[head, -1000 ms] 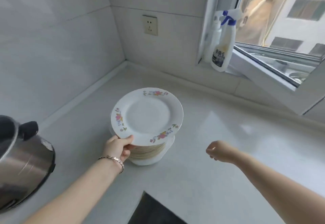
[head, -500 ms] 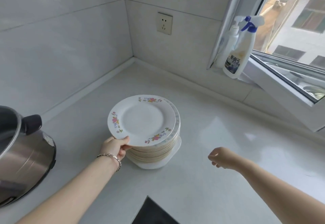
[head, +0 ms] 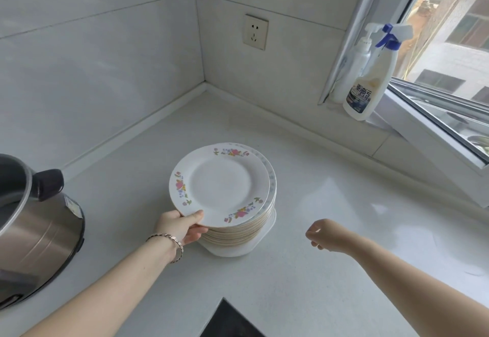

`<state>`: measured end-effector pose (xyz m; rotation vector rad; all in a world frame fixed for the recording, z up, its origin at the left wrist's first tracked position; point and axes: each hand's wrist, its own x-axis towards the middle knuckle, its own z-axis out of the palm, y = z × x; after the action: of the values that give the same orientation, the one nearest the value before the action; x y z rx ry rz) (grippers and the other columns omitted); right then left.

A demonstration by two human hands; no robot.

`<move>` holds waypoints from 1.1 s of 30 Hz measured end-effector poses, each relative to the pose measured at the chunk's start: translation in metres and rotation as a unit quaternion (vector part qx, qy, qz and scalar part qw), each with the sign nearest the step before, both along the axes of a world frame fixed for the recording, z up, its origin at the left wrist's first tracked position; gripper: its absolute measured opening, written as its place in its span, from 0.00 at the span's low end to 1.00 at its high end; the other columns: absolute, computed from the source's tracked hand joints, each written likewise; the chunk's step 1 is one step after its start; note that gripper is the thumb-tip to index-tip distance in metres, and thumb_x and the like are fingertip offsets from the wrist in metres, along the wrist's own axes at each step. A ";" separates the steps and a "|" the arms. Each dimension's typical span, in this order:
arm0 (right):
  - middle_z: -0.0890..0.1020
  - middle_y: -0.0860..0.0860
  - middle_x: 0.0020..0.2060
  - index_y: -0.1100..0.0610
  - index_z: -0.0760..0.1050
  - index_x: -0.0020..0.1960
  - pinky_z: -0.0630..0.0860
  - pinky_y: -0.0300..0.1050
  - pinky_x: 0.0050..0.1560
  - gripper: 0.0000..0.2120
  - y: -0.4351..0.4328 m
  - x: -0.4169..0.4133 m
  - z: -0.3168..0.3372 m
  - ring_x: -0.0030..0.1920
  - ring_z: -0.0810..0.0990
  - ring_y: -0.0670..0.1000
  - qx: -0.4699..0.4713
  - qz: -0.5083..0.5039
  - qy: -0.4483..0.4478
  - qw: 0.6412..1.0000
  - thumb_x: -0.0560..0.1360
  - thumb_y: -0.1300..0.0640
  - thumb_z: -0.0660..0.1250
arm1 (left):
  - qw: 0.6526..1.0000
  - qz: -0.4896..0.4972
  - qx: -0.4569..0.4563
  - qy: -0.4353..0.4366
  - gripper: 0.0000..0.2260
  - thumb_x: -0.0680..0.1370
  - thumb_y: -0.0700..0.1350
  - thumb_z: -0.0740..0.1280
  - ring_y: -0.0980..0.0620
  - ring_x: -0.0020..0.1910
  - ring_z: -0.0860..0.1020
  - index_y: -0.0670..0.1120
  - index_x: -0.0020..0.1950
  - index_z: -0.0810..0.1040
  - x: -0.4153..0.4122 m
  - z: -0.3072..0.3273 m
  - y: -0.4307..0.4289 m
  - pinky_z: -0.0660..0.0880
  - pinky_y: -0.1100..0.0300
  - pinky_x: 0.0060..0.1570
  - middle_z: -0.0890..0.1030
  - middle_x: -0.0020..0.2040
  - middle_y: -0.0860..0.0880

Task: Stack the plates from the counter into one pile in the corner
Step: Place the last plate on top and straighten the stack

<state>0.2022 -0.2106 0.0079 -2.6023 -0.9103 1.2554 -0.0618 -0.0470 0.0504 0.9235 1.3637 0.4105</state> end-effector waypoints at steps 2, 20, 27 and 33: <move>0.80 0.55 0.40 0.70 0.74 0.58 0.63 0.39 0.32 0.19 0.002 -0.001 0.000 0.39 0.71 0.50 -0.003 0.002 -0.004 1.000 0.75 0.58 0.57 | 0.998 -0.045 0.016 0.038 0.06 0.74 0.42 0.70 0.57 0.18 0.78 0.41 0.39 0.77 0.000 0.000 0.000 0.74 0.69 0.18 0.82 0.24 0.46; 0.77 0.52 0.40 0.69 0.74 0.60 0.65 0.37 0.33 0.19 -0.014 -0.010 -0.015 0.40 0.73 0.50 -0.021 -0.012 0.009 1.000 0.76 0.58 0.58 | 0.851 -0.358 0.288 0.254 0.21 0.79 0.55 0.55 0.57 0.21 0.72 0.47 0.30 0.72 0.028 0.015 -0.039 0.72 0.64 0.33 0.74 0.21 0.51; 0.77 0.50 0.36 0.72 0.73 0.57 0.63 0.39 0.32 0.18 -0.082 0.004 -0.018 0.38 0.71 0.52 -0.012 -0.098 0.014 0.995 0.75 0.60 0.57 | 0.802 -0.556 0.130 0.173 0.09 0.77 0.45 0.57 0.56 0.29 0.76 0.49 0.36 0.67 0.103 -0.013 -0.086 0.69 0.63 0.31 0.77 0.31 0.53; 0.77 0.45 0.34 0.56 0.74 0.48 0.71 0.40 0.42 0.07 -0.194 0.040 -0.018 0.42 0.77 0.51 -0.002 -0.220 0.009 0.975 0.76 0.56 0.58 | 0.733 -0.644 0.142 0.165 0.09 0.77 0.44 0.56 0.57 0.30 0.76 0.50 0.36 0.67 0.186 -0.023 -0.157 0.68 0.65 0.32 0.77 0.32 0.54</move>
<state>0.2423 -0.4049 -0.0104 -2.5878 -0.2958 1.1484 0.1245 -0.2042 0.0274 2.0130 0.6500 -0.6802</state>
